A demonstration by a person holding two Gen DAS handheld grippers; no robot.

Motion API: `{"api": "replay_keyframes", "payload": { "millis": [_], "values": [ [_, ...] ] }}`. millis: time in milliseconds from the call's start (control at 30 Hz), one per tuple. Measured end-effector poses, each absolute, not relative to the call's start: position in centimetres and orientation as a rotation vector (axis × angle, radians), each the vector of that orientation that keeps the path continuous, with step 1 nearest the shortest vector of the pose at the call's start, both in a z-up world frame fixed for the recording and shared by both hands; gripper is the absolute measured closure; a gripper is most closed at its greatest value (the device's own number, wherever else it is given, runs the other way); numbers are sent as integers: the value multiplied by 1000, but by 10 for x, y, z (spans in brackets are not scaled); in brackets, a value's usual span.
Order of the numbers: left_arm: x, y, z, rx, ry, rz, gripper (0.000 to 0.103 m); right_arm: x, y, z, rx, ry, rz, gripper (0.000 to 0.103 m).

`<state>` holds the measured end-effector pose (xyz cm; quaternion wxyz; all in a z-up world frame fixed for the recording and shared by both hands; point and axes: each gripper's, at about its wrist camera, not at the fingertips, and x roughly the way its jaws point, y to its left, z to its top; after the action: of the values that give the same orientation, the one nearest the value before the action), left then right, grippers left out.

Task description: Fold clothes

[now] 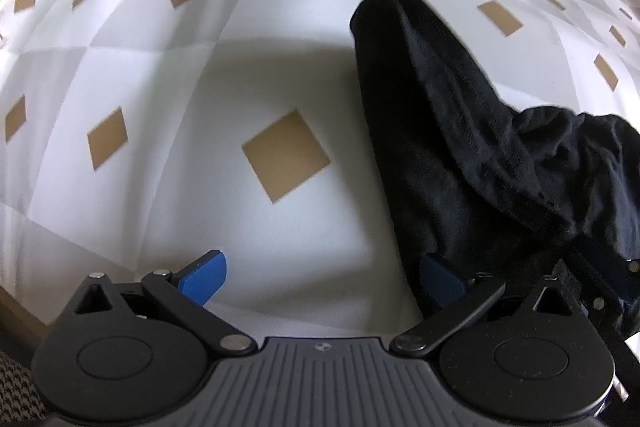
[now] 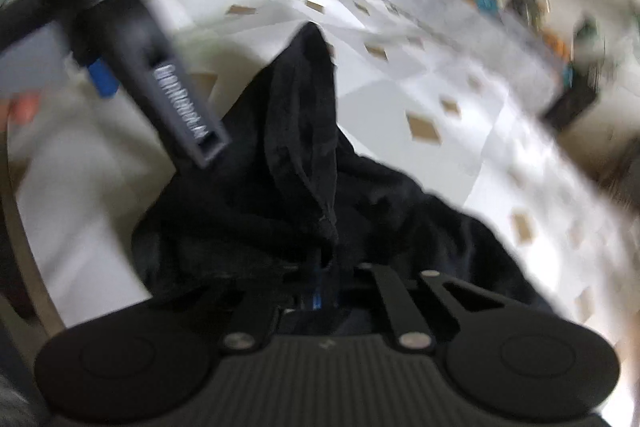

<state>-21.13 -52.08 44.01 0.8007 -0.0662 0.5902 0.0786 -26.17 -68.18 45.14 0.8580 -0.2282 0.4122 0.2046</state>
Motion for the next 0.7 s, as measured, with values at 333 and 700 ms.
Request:
{"api": "replay_keyframes", "payload": {
  "millis": [333, 700],
  "values": [
    [-210, -555, 447, -111, 1196, -39, 0, -207, -756, 457, 191, 1099, 375, 101],
    [-222, -583, 429, -9, 1187, -129, 0, -204, -803, 414, 723, 1195, 205, 101]
  ]
}}
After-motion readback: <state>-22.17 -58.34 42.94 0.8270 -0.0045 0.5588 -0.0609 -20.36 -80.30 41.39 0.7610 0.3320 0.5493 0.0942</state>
